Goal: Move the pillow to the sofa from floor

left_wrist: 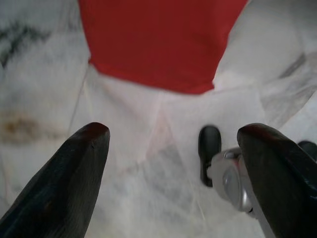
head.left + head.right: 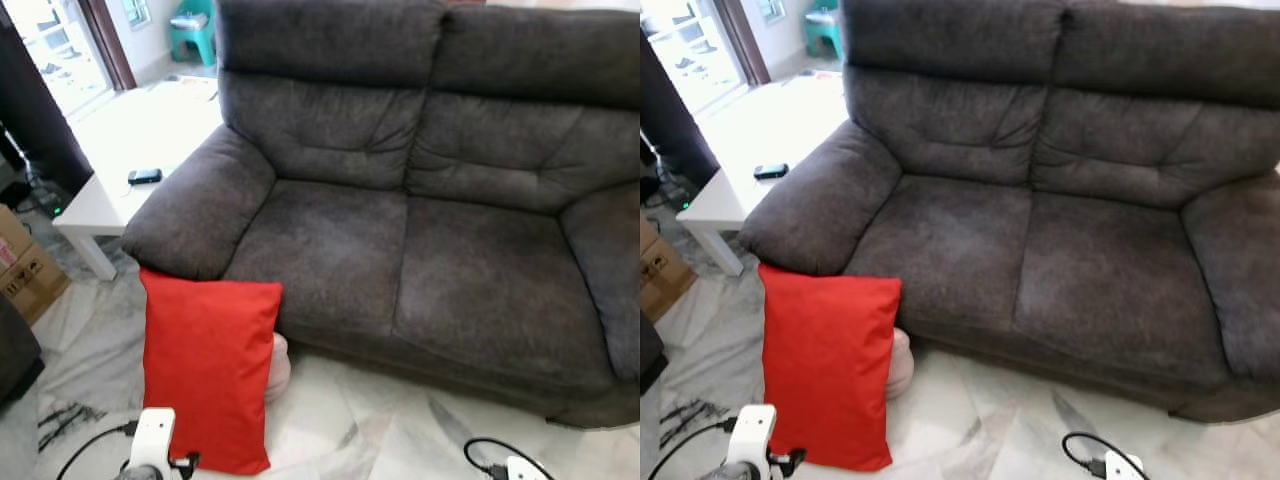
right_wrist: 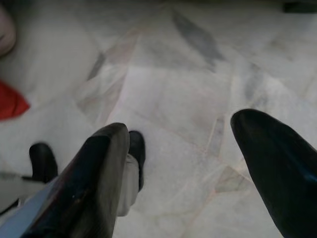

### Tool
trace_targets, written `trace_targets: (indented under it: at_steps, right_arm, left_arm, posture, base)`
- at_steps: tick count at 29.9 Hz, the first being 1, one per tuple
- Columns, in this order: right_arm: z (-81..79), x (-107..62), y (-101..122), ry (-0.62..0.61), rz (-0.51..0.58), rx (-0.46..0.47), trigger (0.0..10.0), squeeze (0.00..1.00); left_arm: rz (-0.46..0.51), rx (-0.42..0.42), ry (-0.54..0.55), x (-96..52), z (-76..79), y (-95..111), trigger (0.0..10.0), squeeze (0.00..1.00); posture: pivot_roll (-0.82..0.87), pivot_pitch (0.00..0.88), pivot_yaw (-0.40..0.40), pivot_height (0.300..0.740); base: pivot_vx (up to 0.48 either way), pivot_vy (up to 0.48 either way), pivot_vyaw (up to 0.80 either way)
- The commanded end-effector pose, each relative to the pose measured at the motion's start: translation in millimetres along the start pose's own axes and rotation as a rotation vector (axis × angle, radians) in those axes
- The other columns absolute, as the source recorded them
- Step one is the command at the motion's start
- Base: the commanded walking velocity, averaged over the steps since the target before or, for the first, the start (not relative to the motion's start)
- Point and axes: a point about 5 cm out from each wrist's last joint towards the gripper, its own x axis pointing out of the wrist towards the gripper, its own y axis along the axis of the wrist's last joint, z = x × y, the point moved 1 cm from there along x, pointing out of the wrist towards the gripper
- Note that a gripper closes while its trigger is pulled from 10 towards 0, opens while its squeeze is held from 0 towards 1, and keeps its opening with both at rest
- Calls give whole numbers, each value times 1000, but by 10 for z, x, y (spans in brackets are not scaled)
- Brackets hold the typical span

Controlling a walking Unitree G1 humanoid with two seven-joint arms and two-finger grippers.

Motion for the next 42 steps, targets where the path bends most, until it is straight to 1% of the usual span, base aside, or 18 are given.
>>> trace_targets:
  at_steps: [1,14,28,34,42]
  right_arm:
    - [-10,1,5,6,3,-10,10000,0]
    - [-3,0,8,12,2,-19,10000,0]
    - [-13,3,14,18,3,-22,10000,0]
    - [-25,2,4,26,4,12,10000,0]
    - [-32,1,-5,34,1,11,10000,0]
  left_arm:
    - [-32,-4,21,-21,-61,-93,10000,0]
    - [-34,-11,13,-19,-45,-97,10000,0]
    - [-35,-16,9,-19,-45,-94,10000,0]
    - [-35,-20,10,-19,-48,-96,10000,0]
    - [-31,-21,14,-22,-56,-100,10000,0]
  posture:
    - [72,101,-19,740]
    - [71,101,-23,740]
    - [71,100,-23,740]
    - [71,98,-22,740]
    - [70,92,-22,740]
  base:
    - [0,0,800]
    - [0,0,800]
    - [0,0,620]
    - [0,0,0]
    - [0,0,0]
